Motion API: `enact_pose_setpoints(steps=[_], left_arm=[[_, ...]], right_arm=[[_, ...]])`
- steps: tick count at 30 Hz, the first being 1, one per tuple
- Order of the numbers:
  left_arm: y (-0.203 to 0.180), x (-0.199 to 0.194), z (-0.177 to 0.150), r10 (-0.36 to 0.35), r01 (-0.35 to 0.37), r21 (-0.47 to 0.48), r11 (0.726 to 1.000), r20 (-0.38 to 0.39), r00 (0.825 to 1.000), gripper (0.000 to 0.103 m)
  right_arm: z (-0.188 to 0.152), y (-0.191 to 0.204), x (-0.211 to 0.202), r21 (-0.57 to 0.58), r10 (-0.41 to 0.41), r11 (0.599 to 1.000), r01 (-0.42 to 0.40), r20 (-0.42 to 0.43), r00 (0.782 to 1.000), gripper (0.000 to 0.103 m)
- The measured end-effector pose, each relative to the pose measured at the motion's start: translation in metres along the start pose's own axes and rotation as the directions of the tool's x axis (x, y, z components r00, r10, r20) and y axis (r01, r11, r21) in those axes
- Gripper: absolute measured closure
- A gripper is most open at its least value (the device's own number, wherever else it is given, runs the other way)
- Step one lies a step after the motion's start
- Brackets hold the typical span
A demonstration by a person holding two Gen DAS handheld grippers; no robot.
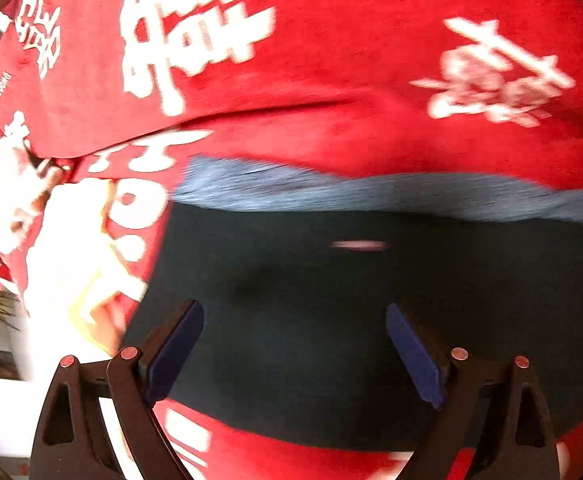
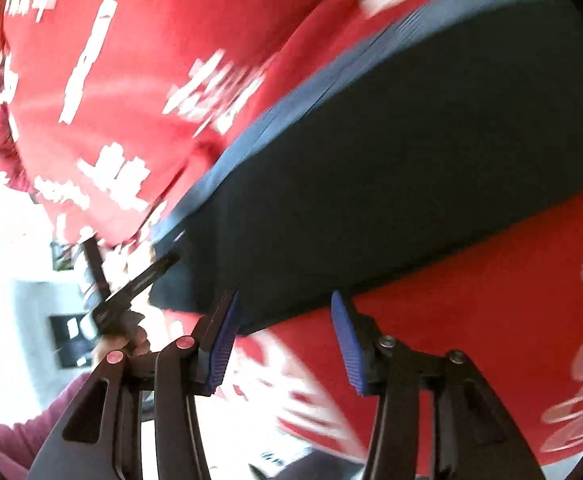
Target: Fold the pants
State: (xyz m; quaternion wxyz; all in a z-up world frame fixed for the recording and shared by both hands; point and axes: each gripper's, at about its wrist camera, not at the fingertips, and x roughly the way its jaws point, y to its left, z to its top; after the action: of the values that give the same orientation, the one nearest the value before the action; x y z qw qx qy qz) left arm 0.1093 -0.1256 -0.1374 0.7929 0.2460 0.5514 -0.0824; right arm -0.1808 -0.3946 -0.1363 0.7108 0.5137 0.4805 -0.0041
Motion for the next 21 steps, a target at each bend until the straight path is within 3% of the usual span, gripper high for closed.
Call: enact_pose_setpoints(steps=[1,3,7,14,16,17,19,21], left_arm=[[0.015,0.015,-0.004,0.012,-0.012,0.011,1.000,-0.016,1.000,0.009],[0.036,0.025,-0.011,-0.077,0.077,-0.005,0.997,0.006,0.997,0.000],[0.059,0.039,-0.013,-0.220,0.219,-0.066,0.974,-0.015,0.975,0.000],[0.062,0.043,-0.015,-0.271,0.271,-0.025,0.962,0.019,0.962,0.000],[0.063,0.044,-0.013,-0.277,0.277,-0.006,0.961,0.012,0.961,0.000],[0.063,0.044,-0.011,-0.281,0.280,0.014,0.960,0.008,0.960,0.000],[0.066,0.046,-0.009,-0.290,0.290,0.043,0.956,0.004,0.957,0.000],[0.066,0.047,-0.010,-0.297,0.296,0.054,0.954,0.006,0.955,0.000]], right_arm=[[-0.007,0.007,0.016,0.005,0.030,1.000,-0.030,-0.016,0.999,0.052],[-0.021,0.016,0.053,0.033,0.075,0.997,-0.073,-0.043,0.996,0.052],[-0.033,0.016,0.084,0.087,0.099,0.992,-0.094,-0.055,0.994,0.052],[-0.019,0.009,0.084,0.105,0.116,0.988,-0.116,0.009,0.993,0.053],[-0.010,0.010,0.087,0.131,0.077,0.988,-0.076,-0.001,0.997,0.087],[-0.007,0.015,0.087,0.126,0.040,0.991,-0.039,-0.006,0.999,0.093],[-0.012,0.024,0.075,0.084,0.050,0.995,-0.052,0.027,0.998,0.094],[-0.023,0.026,0.069,0.046,0.000,0.999,-0.002,0.034,0.999,0.094]])
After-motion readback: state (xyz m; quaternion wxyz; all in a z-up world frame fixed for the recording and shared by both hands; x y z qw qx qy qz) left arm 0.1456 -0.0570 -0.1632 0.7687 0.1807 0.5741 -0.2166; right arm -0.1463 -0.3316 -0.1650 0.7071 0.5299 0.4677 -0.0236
